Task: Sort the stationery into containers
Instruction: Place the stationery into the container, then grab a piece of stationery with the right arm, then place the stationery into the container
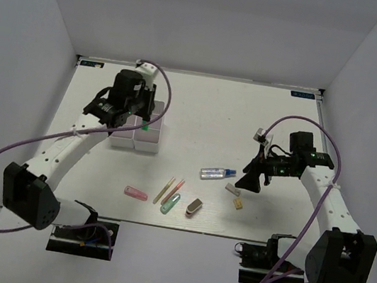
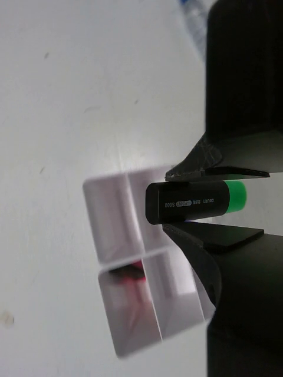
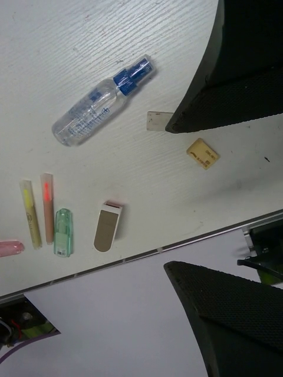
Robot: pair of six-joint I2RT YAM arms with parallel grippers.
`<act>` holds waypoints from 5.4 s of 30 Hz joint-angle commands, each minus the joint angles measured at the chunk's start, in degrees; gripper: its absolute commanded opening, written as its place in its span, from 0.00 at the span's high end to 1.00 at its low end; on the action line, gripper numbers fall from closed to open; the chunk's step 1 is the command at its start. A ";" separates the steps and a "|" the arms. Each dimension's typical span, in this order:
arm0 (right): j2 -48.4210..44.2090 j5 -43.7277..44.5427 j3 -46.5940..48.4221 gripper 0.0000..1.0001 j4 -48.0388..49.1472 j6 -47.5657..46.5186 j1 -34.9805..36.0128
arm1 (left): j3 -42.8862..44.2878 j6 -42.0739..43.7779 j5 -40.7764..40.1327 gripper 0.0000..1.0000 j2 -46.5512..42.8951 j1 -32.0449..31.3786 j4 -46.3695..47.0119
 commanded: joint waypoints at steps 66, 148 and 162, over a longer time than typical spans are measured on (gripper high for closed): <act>-4.28 -0.11 -2.04 0.09 2.56 -1.32 -0.20 | -30.86 -4.41 -14.40 0.19 3.70 15.64 61.53; 38.61 34.71 53.94 1.00 7.89 2.79 39.79 | -40.44 -5.82 1.07 0.08 -51.67 10.45 -7.64; 49.67 24.07 64.40 1.00 42.18 30.30 37.42 | -43.08 -5.03 -5.61 0.05 -55.98 10.80 -5.53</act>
